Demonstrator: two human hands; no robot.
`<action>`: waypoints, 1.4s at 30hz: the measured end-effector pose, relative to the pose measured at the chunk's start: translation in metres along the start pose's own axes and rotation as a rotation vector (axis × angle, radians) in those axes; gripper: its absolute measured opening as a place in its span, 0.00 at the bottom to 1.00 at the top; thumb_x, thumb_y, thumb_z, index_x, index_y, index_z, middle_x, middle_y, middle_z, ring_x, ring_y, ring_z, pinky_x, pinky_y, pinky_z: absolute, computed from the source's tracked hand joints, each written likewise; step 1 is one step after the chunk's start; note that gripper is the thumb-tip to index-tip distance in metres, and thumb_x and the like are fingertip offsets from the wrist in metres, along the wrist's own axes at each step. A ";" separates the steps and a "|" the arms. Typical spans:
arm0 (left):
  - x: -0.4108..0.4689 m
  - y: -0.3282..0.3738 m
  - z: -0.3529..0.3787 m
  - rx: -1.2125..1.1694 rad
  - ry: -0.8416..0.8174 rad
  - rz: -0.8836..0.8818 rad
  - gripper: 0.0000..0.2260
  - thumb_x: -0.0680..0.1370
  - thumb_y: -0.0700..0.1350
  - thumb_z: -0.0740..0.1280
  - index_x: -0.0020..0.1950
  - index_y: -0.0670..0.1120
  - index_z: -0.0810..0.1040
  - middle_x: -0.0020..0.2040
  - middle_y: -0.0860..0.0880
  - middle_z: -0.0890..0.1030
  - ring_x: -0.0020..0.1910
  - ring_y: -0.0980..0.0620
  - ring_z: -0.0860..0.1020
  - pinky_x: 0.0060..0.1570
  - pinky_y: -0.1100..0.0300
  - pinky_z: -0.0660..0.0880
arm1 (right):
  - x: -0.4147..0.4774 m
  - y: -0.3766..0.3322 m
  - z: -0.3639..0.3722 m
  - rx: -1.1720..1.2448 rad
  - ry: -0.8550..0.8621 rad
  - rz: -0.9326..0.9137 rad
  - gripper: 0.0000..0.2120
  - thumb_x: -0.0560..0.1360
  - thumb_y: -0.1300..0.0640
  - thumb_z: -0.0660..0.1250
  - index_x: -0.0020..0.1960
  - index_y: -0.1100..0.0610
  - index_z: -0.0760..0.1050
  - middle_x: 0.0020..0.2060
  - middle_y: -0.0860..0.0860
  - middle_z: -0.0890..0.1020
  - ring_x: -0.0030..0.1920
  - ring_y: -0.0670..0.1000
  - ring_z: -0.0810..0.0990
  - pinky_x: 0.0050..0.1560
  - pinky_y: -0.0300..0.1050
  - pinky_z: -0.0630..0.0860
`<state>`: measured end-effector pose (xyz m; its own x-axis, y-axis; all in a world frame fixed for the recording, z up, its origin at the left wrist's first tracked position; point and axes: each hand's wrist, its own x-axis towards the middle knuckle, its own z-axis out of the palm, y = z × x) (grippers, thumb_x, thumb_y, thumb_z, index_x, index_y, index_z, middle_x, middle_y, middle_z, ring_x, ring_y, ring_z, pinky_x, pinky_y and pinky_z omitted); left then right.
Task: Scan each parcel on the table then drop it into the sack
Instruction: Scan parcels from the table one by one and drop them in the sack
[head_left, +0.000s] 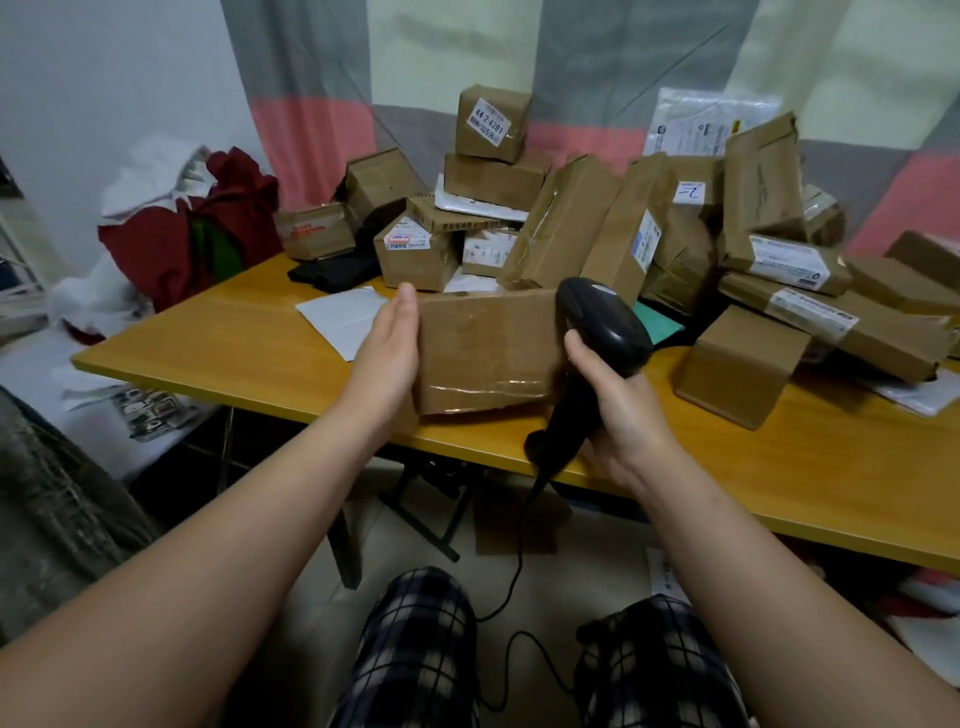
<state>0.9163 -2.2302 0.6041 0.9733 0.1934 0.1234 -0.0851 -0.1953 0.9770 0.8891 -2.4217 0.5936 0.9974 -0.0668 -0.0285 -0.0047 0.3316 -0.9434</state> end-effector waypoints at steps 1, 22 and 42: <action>0.001 0.000 -0.003 -0.029 0.023 -0.018 0.24 0.80 0.65 0.46 0.66 0.54 0.69 0.58 0.58 0.74 0.62 0.53 0.72 0.65 0.53 0.68 | -0.003 0.000 0.001 0.021 -0.004 0.000 0.19 0.66 0.47 0.75 0.55 0.44 0.75 0.59 0.49 0.80 0.63 0.52 0.75 0.68 0.57 0.70; -0.019 -0.021 -0.022 0.126 0.189 0.120 0.14 0.77 0.51 0.68 0.56 0.45 0.71 0.51 0.51 0.74 0.49 0.55 0.73 0.41 0.67 0.69 | -0.021 0.019 0.013 -0.079 -0.009 0.003 0.17 0.68 0.49 0.75 0.55 0.43 0.76 0.55 0.47 0.82 0.59 0.48 0.78 0.65 0.53 0.72; -0.005 -0.011 -0.042 0.384 -0.141 0.288 0.29 0.65 0.60 0.75 0.57 0.53 0.63 0.63 0.53 0.71 0.61 0.50 0.73 0.61 0.50 0.72 | -0.009 -0.009 0.028 -0.033 -0.012 -0.285 0.12 0.71 0.67 0.71 0.53 0.56 0.80 0.52 0.54 0.84 0.55 0.49 0.82 0.54 0.43 0.79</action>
<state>0.9033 -2.1885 0.6001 0.9432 -0.0469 0.3288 -0.2962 -0.5667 0.7689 0.8825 -2.3977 0.6115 0.9595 -0.1417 0.2434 0.2741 0.2698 -0.9231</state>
